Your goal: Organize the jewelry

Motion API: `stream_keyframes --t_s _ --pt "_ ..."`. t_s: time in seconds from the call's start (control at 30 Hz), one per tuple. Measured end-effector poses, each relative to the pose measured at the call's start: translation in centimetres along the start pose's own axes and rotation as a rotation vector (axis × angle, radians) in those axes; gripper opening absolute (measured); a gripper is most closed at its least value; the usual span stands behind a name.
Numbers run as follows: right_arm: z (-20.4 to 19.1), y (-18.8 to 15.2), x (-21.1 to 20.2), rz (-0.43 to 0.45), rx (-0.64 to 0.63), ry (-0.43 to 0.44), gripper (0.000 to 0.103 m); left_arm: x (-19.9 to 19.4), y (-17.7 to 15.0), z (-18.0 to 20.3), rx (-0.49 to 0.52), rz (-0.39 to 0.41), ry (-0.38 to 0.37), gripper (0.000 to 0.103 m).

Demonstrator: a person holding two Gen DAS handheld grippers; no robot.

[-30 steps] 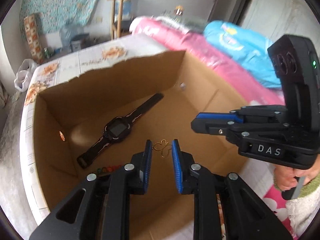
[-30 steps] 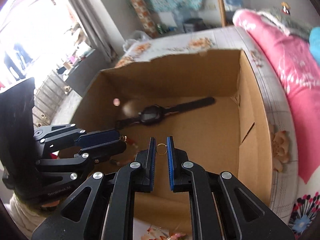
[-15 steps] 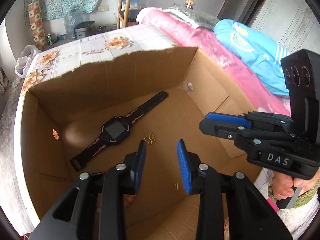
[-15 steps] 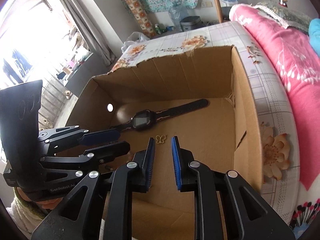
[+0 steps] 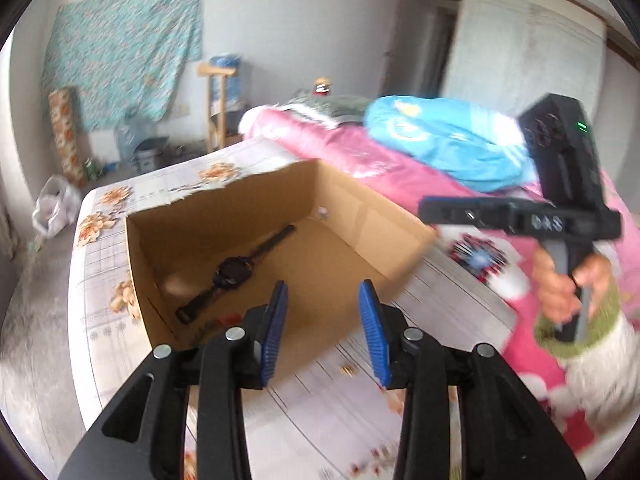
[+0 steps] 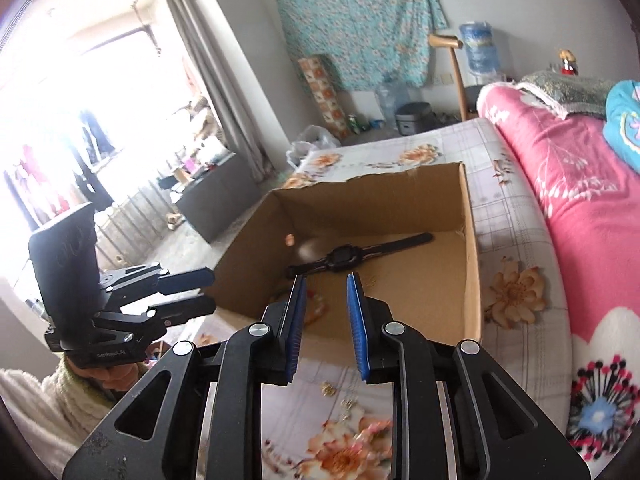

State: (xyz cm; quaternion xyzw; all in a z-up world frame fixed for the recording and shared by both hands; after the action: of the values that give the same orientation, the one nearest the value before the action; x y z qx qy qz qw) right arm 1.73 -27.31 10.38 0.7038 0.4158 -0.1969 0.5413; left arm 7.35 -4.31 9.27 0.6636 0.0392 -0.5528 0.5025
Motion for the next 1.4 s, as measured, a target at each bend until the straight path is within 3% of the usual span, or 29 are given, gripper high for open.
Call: stream_keyframes --t_s 0.13,0.27,0.4,0.6,0.73,0.9,1.33,1.4 --pt "-0.9 -3.7 0.3 -0.016 -0.005 0.02 0.022 0.1 -4.2 2.2 0.039 -0.008 -0.046 0.038" --pt "-0.4 -6.5 3.8 -0.095 0.054 0.016 0.02 4.8 -6.1 3.9 0.084 -0.092 0.042 0.038" --pt "0.7 -7.8 7.0 -0.155 0.123 -0.031 0.019 9.6 -6.3 5.0 0.147 -0.15 0.114 0.038" --pt "1.8 -8.2 8.5 -0.178 0.177 -0.024 0.019 14.2 -5.5 4.4 0.159 -0.221 0.11 0.038" --pt "2.6 -8.1 9.1 -0.185 0.196 -0.016 0.019 14.9 -5.1 4.1 0.166 -0.23 0.106 0.035" --pt "3.0 -7.8 9.5 -0.187 0.204 0.002 0.019 15.3 -4.9 4.5 0.194 -0.24 0.104 0.02" --pt "3.4 -8.8 9.1 -0.167 0.222 0.035 0.019 15.9 -4.4 5.7 0.289 -0.277 0.125 0.011" --pt "3.4 -8.9 9.0 -0.163 0.226 0.037 0.019 15.8 -4.5 5.9 0.297 -0.272 0.134 0.005"
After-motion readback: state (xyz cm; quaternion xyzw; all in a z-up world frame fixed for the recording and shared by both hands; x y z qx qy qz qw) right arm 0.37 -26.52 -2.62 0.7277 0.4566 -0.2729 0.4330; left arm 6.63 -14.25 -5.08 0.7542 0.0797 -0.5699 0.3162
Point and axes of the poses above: each gripper's, at about its wrist camera, not at the fingertips, and x roughly the way its jaws point, z to its right, y to its top, the point moved 1 cm from there along x, roughly the way its jaws point, and after that the axes turned 13 degrees about -z, right-handed, at the moved point
